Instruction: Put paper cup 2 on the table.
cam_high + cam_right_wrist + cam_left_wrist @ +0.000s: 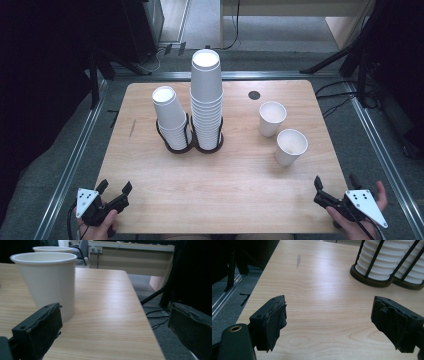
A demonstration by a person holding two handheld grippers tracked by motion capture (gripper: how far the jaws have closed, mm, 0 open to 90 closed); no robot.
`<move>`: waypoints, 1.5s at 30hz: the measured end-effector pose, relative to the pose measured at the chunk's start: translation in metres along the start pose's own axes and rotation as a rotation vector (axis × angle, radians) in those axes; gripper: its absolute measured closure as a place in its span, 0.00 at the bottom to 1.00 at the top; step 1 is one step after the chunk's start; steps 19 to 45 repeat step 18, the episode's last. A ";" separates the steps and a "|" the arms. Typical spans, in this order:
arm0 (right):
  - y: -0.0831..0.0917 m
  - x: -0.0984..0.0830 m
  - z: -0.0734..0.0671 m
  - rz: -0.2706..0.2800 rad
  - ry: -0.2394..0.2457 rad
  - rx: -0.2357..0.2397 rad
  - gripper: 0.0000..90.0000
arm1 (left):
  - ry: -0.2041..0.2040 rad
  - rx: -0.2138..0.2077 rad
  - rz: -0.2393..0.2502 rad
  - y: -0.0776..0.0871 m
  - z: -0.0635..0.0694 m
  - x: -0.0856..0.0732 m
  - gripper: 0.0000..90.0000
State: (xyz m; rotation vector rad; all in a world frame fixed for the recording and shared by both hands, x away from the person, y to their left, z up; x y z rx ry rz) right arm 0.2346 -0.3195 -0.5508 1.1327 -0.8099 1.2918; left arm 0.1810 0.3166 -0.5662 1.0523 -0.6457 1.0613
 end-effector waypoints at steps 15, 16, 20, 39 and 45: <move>0.008 -0.009 0.017 -0.023 -0.002 -0.062 0.00 | 0.041 0.002 -0.005 -0.004 -0.009 0.003 0.15; 0.008 -0.008 0.016 -0.018 -0.005 -0.056 0.00 | 0.041 0.002 -0.007 -0.004 -0.009 0.003 0.15; 0.009 -0.005 0.013 -0.013 -0.012 -0.040 0.00 | 0.042 0.002 -0.008 -0.005 -0.009 0.003 0.15; 0.009 -0.005 0.013 -0.013 -0.012 -0.040 0.00 | 0.042 0.002 -0.008 -0.005 -0.009 0.003 0.15; 0.009 -0.005 0.013 -0.013 -0.012 -0.040 0.00 | 0.042 0.002 -0.008 -0.005 -0.009 0.003 0.15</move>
Point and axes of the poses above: each handheld gripper's, and its own axes: y roughly backward along the jaws, x roughly out of its top, z roughly to its right, the point moved 4 cm from there along -y, roughly forward along the jaws, and after that the axes turned 15 degrees about y, right-handed, at the moved point
